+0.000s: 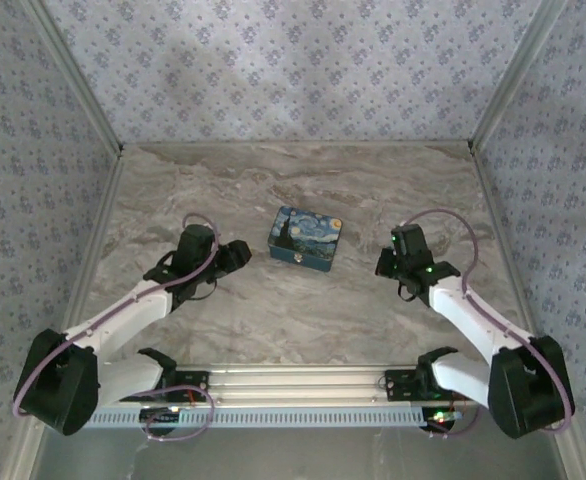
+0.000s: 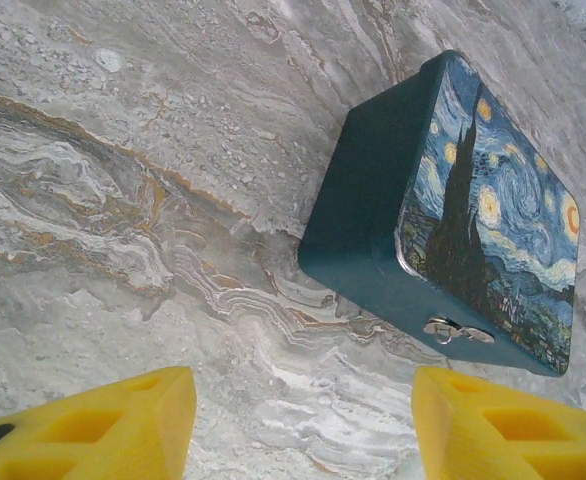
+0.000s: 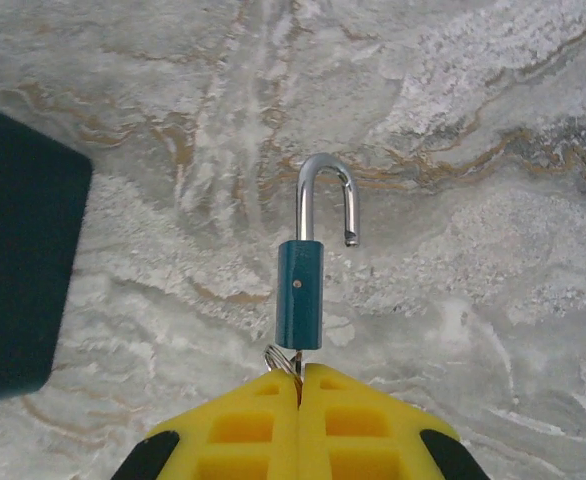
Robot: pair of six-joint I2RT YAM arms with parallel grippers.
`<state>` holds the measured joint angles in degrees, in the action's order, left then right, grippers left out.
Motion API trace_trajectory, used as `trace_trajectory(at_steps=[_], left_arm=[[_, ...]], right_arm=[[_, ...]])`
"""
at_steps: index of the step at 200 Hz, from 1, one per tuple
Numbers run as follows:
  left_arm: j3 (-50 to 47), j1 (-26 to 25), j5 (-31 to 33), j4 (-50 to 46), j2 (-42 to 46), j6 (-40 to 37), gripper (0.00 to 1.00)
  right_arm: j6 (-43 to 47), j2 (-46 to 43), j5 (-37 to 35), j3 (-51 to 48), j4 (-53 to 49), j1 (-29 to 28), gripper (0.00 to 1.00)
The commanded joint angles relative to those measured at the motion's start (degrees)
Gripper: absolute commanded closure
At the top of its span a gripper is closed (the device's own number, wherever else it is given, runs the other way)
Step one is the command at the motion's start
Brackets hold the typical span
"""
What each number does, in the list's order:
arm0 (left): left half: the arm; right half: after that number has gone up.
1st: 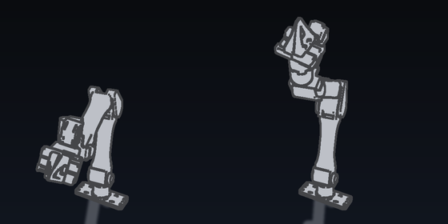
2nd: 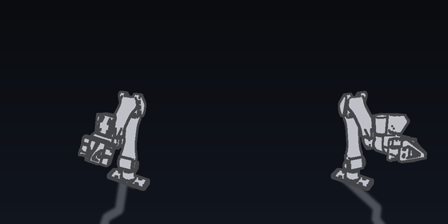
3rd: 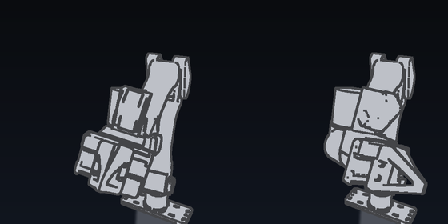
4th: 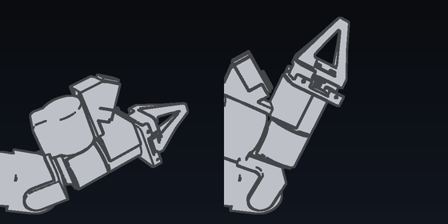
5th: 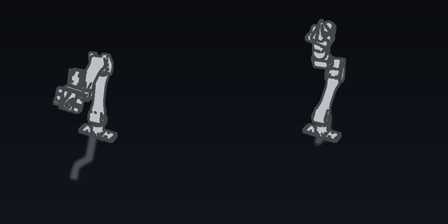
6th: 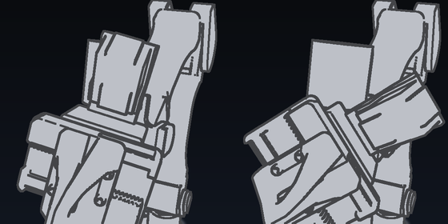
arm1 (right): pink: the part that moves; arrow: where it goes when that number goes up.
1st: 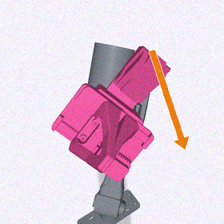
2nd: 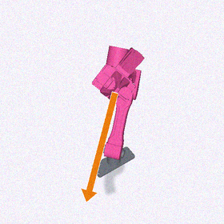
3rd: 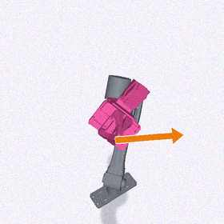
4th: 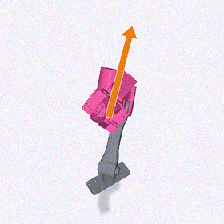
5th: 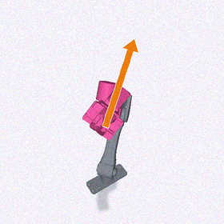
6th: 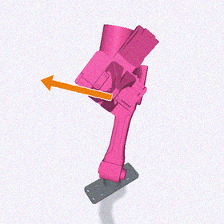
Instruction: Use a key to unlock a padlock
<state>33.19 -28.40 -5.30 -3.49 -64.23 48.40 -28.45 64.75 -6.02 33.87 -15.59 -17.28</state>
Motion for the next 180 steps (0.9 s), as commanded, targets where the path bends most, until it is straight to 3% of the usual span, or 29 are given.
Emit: trace_trajectory(at_steps=[1, 116, 147, 166, 180], left_arm=[[-0.6, -0.7, 2.0, -0.2, 0.7, 0.3, 0.03], [-0.7, -0.8, 3.2, -0.5, 0.7, -0.2, 0.02], [-0.5, -0.8, 3.4, -0.6, 0.7, -0.3, 0.02], [-0.3, -0.8, 3.6, -0.9, 0.7, -0.5, 0.02], [0.1, -0.8, 3.7, -1.2, 0.7, -0.8, 0.02]], right_arm=[[-2.6, 2.2, 2.0, -0.3, 4.1, 1.6, 1.0], [-5.2, 12.7, 3.8, 0.8, 8.8, 4.1, 1.0], [-6.0, 13.0, 3.6, 1.3, 7.4, 4.9, 0.82], [-6.4, 12.1, 2.7, 1.7, 6.0, 5.1, 0.65], [-6.3, 10.9, 2.3, 2.0, 4.7, 5.3, 0.59]])
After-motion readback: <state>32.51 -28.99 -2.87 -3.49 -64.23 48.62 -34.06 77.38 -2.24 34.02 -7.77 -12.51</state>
